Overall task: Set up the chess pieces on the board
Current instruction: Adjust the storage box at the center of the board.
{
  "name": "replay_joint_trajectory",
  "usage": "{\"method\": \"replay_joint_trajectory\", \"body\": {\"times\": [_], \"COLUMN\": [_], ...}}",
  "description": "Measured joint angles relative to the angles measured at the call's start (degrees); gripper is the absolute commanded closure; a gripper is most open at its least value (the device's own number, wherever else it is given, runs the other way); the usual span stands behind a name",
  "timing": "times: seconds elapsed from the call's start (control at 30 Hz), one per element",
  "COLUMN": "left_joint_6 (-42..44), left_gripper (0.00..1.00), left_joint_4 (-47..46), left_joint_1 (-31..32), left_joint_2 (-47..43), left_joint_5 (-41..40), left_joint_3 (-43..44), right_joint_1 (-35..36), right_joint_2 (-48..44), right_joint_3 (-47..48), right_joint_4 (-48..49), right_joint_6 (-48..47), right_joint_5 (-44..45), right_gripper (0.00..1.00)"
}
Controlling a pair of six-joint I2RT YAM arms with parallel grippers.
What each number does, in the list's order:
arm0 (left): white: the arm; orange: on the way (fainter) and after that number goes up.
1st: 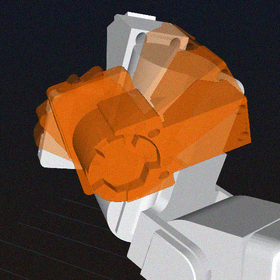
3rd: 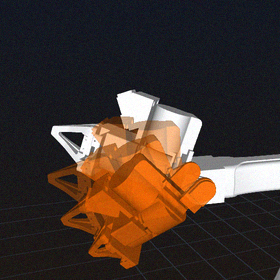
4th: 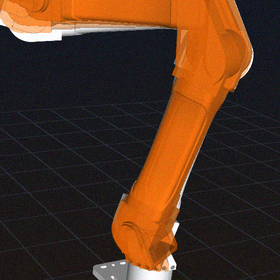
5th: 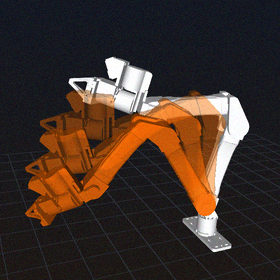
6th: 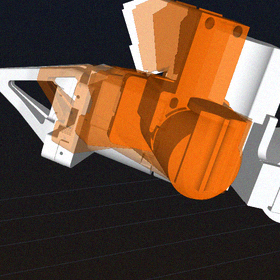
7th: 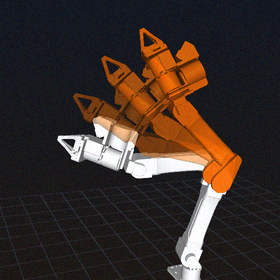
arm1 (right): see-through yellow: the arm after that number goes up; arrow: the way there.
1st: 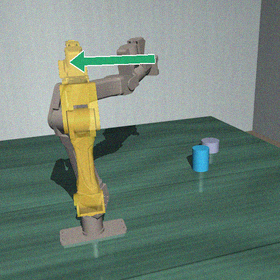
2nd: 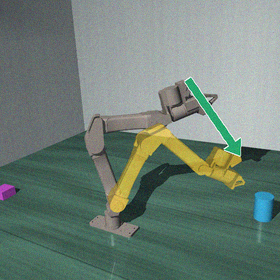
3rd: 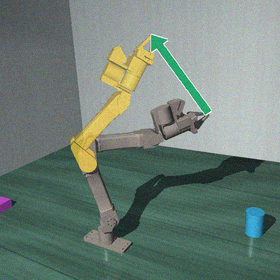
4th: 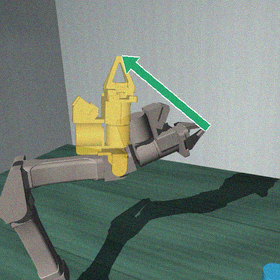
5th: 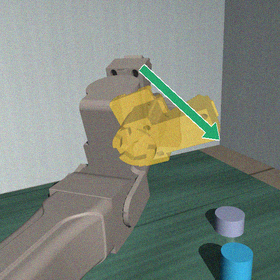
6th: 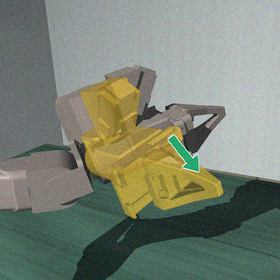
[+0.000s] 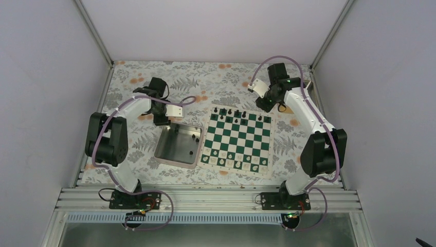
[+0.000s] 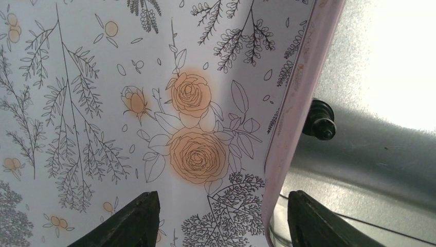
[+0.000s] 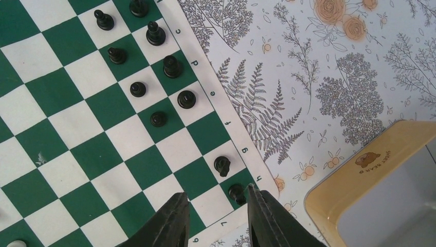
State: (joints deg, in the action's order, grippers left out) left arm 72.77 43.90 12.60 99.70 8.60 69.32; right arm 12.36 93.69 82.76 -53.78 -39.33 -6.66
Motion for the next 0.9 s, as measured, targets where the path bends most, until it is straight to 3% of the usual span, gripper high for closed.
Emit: {"method": "replay_joint_trajectory", "body": {"times": [0.23,0.67,0.9], "left_joint_6": [-0.7,-1.4,-1.9], "left_gripper": [0.59,0.77,0.93], "left_joint_4": [1.0,2.3,2.5], "left_joint_1": [0.0,0.0,0.0], "left_joint_2": [1.4,1.6,1.6], "left_joint_5": [-0.4,-1.4,-2.5], "left_joint_3": [1.8,1.9,1.7], "right_joint_1": [0.0,0.0,0.0], "right_joint_2": [0.0,-0.3,-0.3], "right_joint_3": [0.0,0.0,0.0], "right_joint_4": [0.2,0.6,0.9], "right_joint_6": [0.2,0.2,0.2], "right_joint_5": [0.0,0.0,0.0], "right_gripper": [0.71,0.71,0.71]}}
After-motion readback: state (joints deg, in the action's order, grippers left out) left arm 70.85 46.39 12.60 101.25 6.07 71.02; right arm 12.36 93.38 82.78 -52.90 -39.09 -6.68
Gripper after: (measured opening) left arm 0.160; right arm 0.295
